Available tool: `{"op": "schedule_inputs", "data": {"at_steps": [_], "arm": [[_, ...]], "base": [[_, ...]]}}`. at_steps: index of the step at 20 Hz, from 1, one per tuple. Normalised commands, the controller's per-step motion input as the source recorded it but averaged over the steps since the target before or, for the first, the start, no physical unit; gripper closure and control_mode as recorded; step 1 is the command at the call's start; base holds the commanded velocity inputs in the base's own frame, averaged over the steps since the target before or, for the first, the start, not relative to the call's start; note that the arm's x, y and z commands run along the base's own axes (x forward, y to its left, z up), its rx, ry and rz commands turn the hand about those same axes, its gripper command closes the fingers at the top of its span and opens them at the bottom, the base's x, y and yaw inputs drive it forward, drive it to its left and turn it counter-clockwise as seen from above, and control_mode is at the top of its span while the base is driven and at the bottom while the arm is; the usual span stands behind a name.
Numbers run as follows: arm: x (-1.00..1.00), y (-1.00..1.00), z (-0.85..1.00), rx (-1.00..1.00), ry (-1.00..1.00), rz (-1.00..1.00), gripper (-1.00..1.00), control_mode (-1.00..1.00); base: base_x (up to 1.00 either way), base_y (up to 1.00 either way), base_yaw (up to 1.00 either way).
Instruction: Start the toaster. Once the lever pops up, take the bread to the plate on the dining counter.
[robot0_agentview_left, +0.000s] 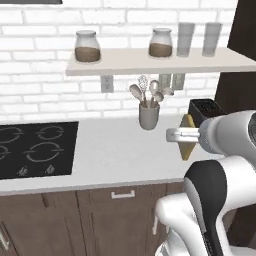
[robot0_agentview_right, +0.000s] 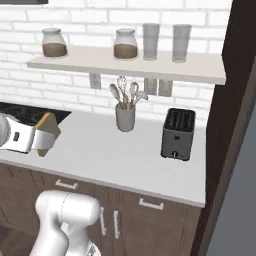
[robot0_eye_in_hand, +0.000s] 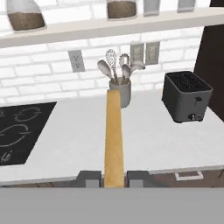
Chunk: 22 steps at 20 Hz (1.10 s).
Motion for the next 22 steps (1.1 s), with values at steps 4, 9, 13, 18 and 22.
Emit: {"op": "schedule_inputs", "data": {"at_steps": [4,9,13,18,22], "arm": [[0.0,0.0,0.0,0.0,0.0,0.0,1.0,1.0],[0.0,0.0,0.0,0.0,0.0,0.0,1.0,1.0],[0.0,0.0,0.0,0.0,0.0,0.0,1.0,1.0],[0.0,0.0,0.0,0.0,0.0,0.0,1.0,1.0],[0.0,0.0,0.0,0.0,0.0,0.0,1.0,1.0]], "base": [[-0.36,1.0,0.54],[-0.12,0.99,0.76],[0.0,0.59,0.95],[0.0,0.22,0.99],[0.0,0.06,1.0]]}}
